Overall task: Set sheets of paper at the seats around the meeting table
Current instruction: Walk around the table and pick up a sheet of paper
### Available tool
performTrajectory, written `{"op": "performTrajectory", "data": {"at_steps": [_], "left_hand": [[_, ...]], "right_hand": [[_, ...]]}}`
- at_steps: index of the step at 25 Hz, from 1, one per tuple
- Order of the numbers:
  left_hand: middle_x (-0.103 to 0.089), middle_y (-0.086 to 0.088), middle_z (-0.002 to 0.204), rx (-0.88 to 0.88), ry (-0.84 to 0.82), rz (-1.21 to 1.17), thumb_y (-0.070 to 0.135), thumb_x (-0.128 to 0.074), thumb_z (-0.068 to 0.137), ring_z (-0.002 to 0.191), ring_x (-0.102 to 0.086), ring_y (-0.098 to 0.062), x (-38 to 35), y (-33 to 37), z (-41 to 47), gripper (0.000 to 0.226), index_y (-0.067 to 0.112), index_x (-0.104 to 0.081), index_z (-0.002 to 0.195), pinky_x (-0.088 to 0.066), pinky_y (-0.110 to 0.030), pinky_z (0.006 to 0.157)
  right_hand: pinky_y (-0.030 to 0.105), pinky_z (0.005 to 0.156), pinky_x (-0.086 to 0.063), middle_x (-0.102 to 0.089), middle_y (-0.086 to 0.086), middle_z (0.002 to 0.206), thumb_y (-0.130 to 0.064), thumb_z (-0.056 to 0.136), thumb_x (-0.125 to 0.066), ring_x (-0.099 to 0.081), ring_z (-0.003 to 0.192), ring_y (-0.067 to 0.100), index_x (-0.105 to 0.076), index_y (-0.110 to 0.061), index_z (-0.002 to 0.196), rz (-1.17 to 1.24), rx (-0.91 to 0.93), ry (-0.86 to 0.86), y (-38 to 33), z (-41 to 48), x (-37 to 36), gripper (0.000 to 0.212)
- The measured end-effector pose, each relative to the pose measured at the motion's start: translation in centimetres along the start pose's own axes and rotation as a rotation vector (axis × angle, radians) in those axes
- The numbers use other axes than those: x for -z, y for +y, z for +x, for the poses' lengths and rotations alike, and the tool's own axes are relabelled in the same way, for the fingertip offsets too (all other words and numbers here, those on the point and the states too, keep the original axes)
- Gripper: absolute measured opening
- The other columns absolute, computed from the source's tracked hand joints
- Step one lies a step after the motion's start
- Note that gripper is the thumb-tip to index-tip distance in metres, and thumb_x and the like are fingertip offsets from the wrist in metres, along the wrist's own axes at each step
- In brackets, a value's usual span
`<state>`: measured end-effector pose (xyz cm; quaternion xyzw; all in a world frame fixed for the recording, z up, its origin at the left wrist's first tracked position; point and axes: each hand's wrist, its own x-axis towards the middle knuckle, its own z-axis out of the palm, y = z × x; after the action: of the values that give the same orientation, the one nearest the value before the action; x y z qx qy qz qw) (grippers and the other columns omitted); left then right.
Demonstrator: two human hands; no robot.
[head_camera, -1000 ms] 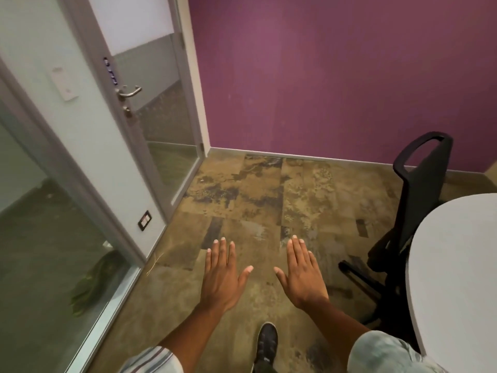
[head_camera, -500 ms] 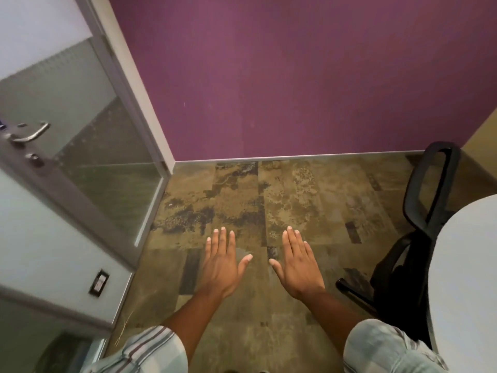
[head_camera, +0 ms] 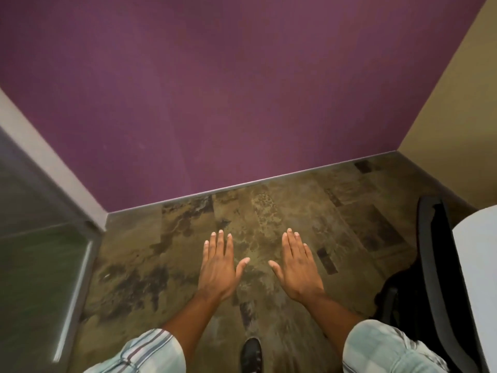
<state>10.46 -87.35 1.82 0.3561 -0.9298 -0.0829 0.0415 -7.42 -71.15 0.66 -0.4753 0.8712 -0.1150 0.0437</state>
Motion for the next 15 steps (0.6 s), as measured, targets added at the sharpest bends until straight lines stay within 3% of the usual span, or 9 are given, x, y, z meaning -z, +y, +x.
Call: {"op": "performTrajectory", "data": {"at_steps": [3,8,15], "left_hand": [[-0.007,-0.018,0.177,-0.085,-0.001,-0.008,0.080,0.000,0.097,0.165,0.002,-0.034,0.3,0.8,9.4,0.100,0.010,-0.012,0.168,-0.001,-0.052,0.134],[-0.005,-0.018,0.177,-0.223,-0.033,0.009,0.078,-0.008,0.100,0.165,0.004,-0.034,0.7,4.5,23.5,0.096,0.010,-0.011,0.169,0.001,-0.051,0.134],[0.000,-0.018,0.178,-0.378,-0.057,0.008,0.076,-0.009,0.101,0.165,0.009,-0.033,-1.2,13.3,41.4,0.095,0.010,-0.005,0.169,0.002,-0.051,0.134]], "right_hand": [[0.050,0.128,-0.024,-0.006,0.011,0.175,-0.070,0.103,-0.021,-0.008,0.162,0.028,-0.010,-0.009,0.166,-0.012,-0.062,0.038,2.6,6.8,1.4,0.088],[0.049,0.130,-0.019,0.000,0.010,0.175,-0.073,0.101,-0.010,-0.001,0.162,0.027,-0.003,-0.011,0.166,-0.007,-0.180,0.096,8.2,16.5,3.4,0.090],[0.048,0.130,-0.018,-0.002,0.011,0.175,-0.072,0.104,-0.018,0.000,0.162,0.026,-0.004,-0.010,0.166,0.006,-0.348,0.179,20.3,28.6,6.2,0.089]]}}
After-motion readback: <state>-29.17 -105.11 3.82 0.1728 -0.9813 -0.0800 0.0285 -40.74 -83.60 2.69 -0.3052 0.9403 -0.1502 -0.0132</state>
